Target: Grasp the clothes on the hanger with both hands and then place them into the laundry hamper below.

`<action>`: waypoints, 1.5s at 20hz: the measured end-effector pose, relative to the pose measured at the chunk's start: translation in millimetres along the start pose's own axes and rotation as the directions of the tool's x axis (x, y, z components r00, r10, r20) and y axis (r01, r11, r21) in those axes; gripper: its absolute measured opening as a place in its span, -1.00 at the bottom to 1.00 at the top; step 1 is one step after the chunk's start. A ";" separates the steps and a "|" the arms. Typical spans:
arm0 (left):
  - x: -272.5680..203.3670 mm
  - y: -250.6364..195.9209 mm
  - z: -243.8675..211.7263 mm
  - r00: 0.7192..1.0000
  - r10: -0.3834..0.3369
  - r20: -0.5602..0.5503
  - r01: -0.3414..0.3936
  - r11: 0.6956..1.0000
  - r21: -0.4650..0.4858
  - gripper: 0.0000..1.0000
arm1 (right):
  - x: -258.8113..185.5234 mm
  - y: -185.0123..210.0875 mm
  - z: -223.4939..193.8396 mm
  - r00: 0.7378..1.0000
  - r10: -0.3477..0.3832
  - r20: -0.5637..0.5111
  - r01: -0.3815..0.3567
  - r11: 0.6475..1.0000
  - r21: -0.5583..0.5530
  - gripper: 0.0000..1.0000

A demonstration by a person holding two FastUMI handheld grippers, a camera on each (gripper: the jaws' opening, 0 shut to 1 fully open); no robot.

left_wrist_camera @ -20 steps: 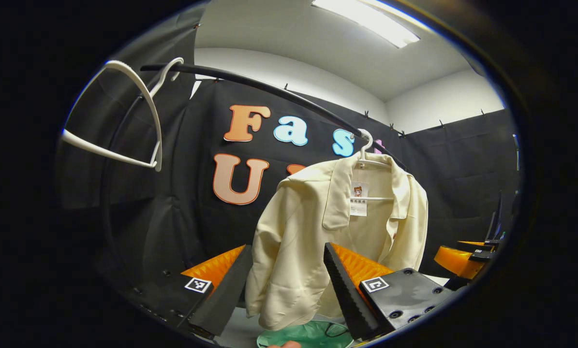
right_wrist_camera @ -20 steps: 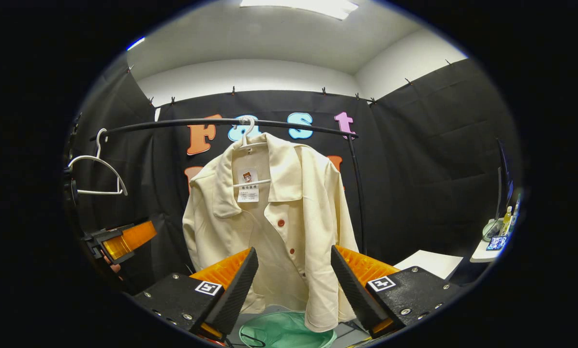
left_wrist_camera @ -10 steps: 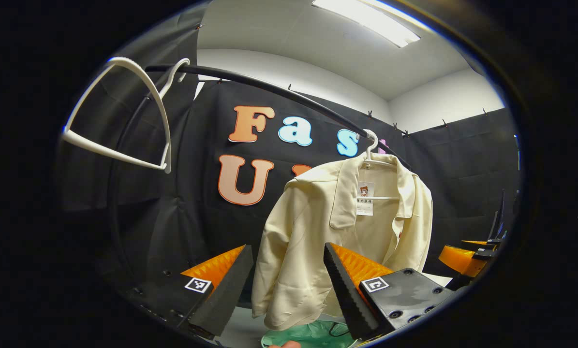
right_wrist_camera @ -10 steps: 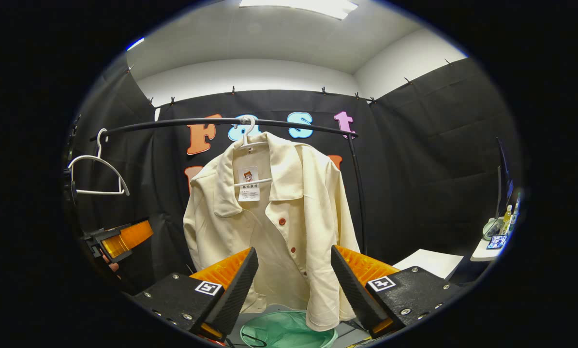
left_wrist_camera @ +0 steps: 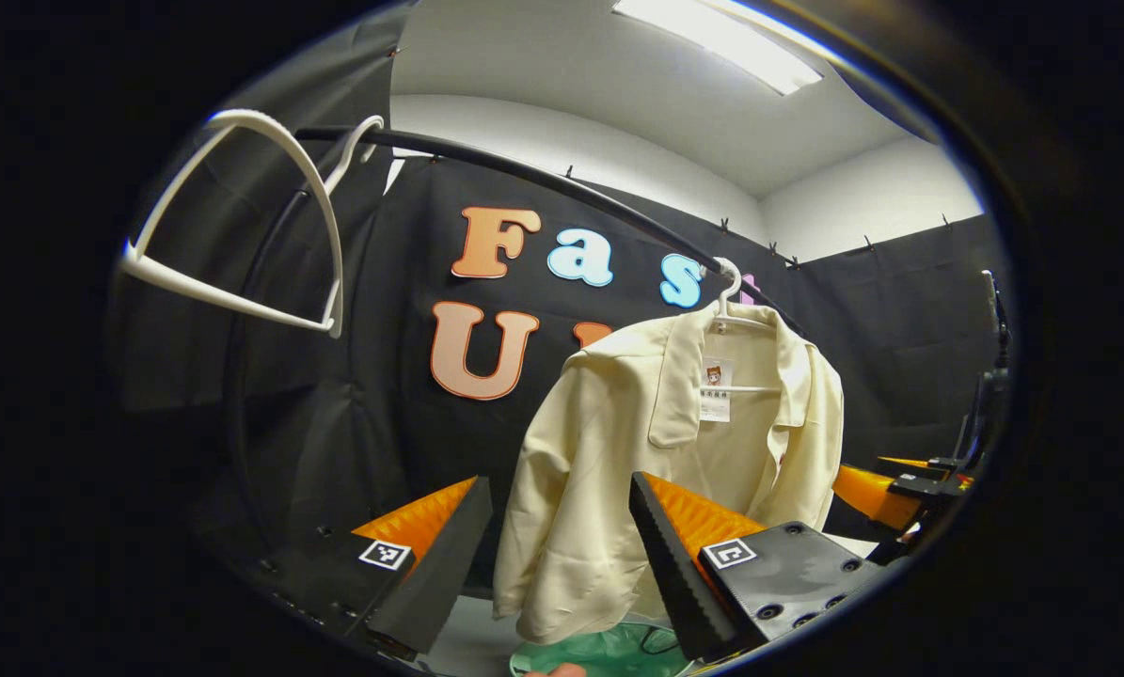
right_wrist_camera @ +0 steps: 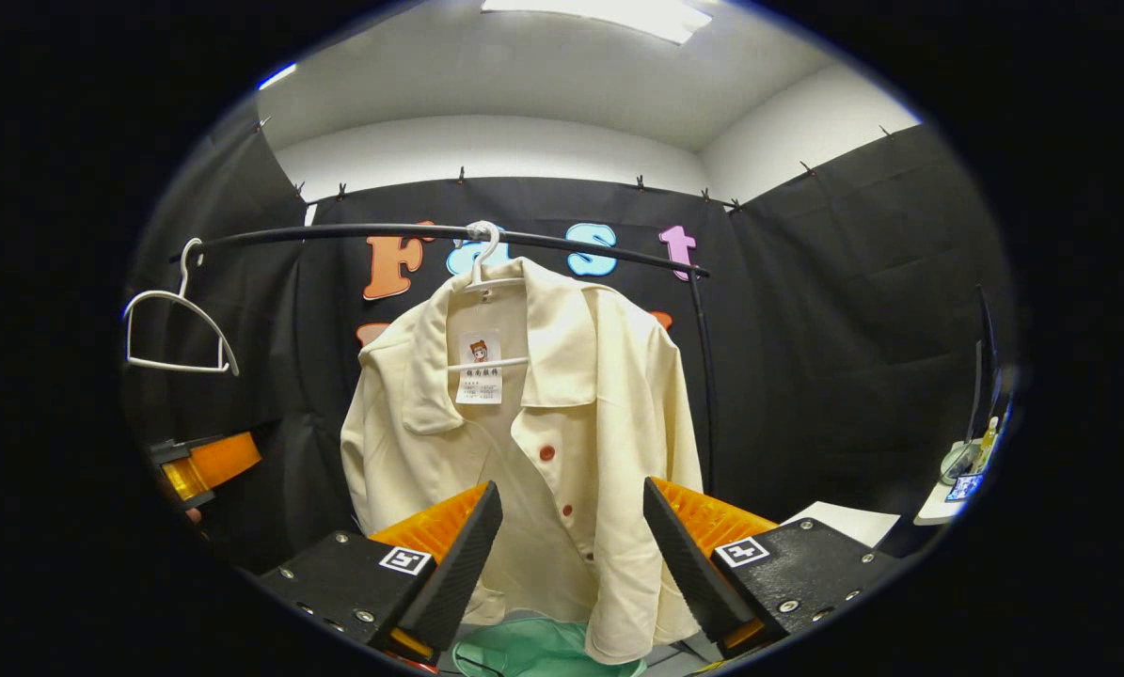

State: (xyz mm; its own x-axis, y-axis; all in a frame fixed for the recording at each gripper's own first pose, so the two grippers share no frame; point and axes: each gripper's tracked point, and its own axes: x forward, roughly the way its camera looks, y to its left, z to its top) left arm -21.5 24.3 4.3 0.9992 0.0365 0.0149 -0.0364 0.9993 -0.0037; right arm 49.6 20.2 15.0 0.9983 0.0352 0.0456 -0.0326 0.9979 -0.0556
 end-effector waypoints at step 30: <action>74.4 -120.9 -31.1 0.966 -0.260 0.014 0.260 0.964 -0.057 1.00 | 73.5 -67.5 56.4 0.994 -0.056 0.097 0.072 0.982 -0.174 -1.00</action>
State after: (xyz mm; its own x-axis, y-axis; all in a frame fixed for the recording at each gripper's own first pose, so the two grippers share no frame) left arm 57.7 -93.8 -25.3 0.9740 -0.2245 0.0293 0.2259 0.9725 -0.0563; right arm 122.6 -41.5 78.3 0.9893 -0.0153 0.1448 0.0479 0.9733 -0.2244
